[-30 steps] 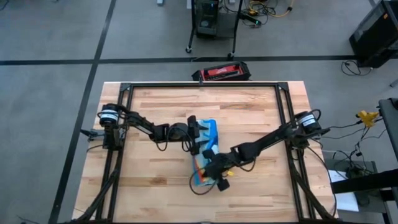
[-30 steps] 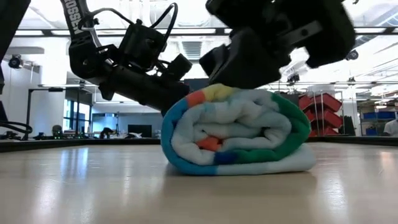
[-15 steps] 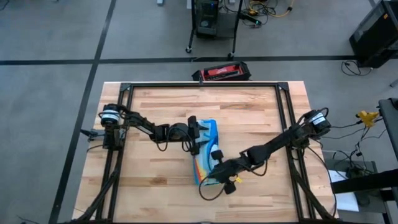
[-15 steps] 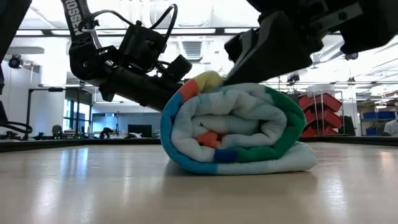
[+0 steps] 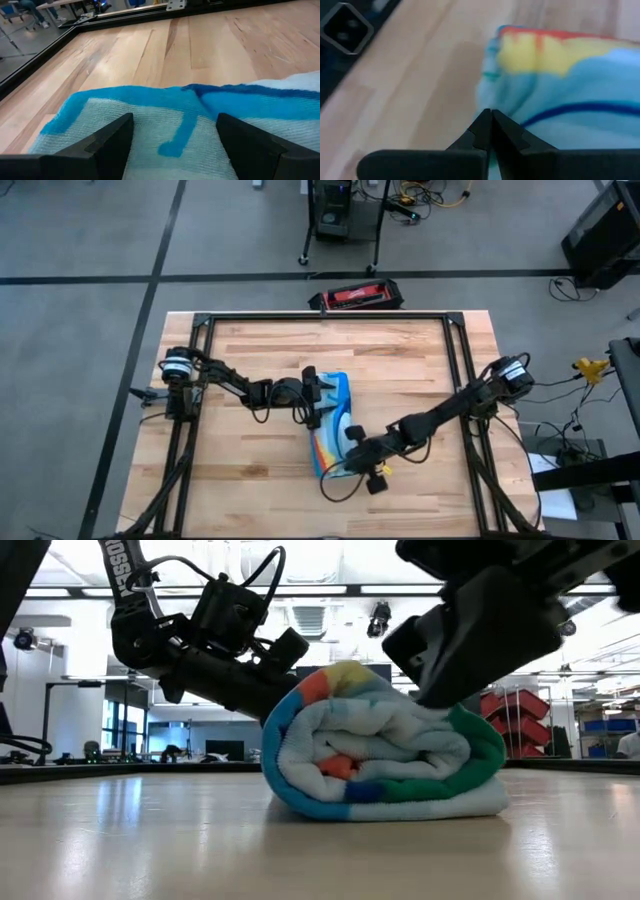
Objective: Roll towel
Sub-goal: Roll the multi-color dinosaur print towel
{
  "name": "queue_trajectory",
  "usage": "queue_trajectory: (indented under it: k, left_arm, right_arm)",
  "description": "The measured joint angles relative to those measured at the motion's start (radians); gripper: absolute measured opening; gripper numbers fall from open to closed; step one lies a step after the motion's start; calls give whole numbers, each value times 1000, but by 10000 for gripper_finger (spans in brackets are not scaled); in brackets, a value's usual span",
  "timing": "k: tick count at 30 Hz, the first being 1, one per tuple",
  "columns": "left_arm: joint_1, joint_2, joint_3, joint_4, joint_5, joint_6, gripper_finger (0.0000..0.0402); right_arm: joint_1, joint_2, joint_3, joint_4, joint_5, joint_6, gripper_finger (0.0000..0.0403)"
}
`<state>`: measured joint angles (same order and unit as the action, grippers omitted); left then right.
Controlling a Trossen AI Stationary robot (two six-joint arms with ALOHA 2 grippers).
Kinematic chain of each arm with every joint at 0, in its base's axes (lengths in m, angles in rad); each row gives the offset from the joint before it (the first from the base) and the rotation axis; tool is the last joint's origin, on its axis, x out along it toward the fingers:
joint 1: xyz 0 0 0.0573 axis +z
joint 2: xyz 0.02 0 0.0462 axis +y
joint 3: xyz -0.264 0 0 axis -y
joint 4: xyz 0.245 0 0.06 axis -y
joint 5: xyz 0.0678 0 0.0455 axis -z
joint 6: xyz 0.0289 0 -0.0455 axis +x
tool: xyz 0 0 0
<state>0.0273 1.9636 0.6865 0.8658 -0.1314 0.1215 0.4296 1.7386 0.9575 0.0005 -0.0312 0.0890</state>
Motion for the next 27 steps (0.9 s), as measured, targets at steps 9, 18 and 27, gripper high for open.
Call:
queue_trajectory:
  k: [9, 18, 27]
  left_arm:
    - [0, 0, -2, 12, 3, 0, 274]
    - [0, 0, -2, 14, 2, -2, 274]
    - [0, 1, -2, 16, 1, -3, 274]
  right_arm:
    - [26, -65, 38, 70, 176, -99, 0]
    - [-13, 68, 35, 235, 171, -79, 0]
    - [-19, 123, 53, 240, 49, -10, 0]
